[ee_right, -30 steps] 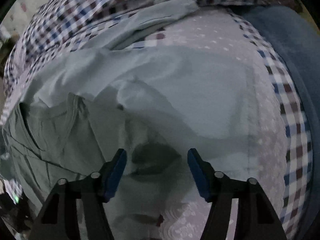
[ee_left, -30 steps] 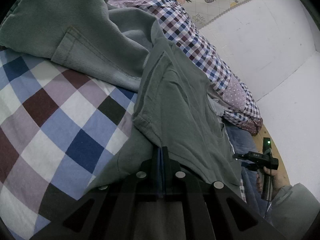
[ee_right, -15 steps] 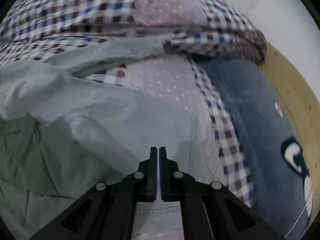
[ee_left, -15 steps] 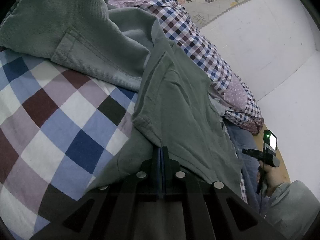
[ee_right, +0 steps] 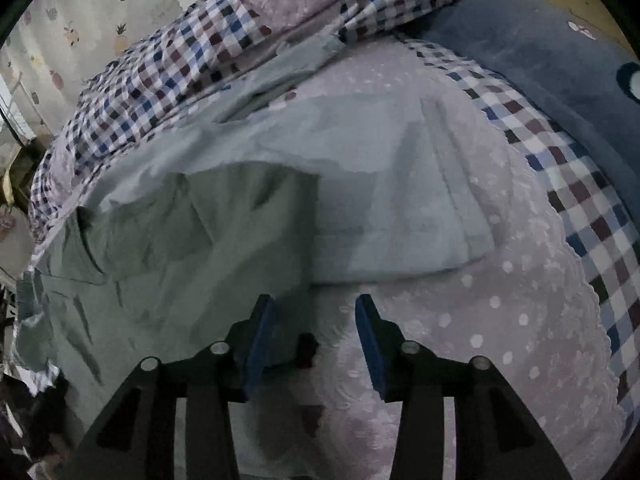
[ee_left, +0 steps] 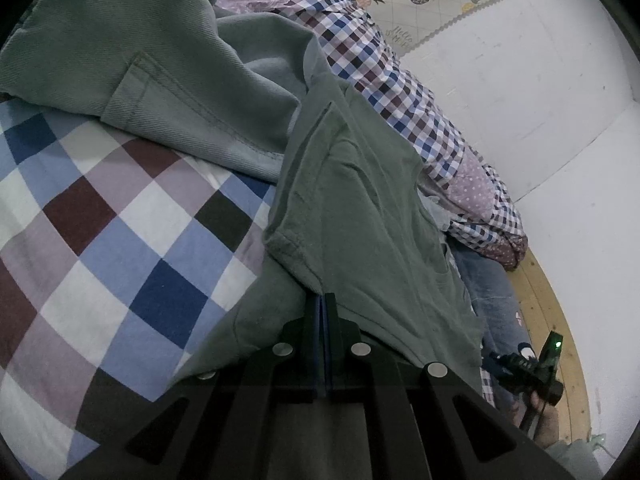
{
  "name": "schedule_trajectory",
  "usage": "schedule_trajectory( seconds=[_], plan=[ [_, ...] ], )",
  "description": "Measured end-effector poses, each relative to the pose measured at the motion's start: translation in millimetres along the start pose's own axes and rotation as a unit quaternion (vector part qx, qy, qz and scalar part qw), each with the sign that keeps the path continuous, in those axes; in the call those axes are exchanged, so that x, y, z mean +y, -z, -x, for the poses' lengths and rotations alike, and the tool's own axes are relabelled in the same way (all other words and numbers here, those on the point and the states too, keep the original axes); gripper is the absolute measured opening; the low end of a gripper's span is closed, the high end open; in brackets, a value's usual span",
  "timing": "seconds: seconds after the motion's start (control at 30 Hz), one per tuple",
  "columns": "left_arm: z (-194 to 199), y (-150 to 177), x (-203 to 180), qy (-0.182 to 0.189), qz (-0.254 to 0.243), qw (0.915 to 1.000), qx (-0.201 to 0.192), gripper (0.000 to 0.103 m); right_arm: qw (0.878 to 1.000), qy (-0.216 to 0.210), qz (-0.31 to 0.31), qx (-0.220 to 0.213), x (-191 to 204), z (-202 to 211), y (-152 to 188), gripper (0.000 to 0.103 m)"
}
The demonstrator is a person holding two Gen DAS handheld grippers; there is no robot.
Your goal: Fold clothes
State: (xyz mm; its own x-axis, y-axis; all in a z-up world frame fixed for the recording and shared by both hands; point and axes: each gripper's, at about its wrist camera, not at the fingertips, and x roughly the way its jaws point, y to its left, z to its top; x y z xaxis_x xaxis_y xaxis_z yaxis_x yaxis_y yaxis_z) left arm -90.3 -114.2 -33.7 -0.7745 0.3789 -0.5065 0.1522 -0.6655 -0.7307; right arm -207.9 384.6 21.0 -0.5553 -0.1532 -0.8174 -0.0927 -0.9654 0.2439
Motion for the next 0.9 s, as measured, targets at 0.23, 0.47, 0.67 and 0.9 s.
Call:
schedule_trajectory(
  seconds=[0.23,0.47,0.67,0.9],
  plan=[
    [0,1,-1,-0.003,-0.003,1.0000,-0.001,0.002,1.000,-0.017,0.011,-0.021,2,-26,-47,0.045],
    [1,1,0,-0.004,-0.004,1.0000,-0.002,0.002,0.996,0.015,0.082,-0.034,31,-38,-71,0.000],
    [0,2,-1,-0.006,-0.004,1.0000,-0.003,0.002,0.980,0.098,0.155,-0.078,64,-36,-90,0.001],
    [-1,1,-1,-0.009,-0.004,1.0000,-0.001,0.002,0.989,0.129,0.065,-0.030,27,-39,-72,0.023]
  ],
)
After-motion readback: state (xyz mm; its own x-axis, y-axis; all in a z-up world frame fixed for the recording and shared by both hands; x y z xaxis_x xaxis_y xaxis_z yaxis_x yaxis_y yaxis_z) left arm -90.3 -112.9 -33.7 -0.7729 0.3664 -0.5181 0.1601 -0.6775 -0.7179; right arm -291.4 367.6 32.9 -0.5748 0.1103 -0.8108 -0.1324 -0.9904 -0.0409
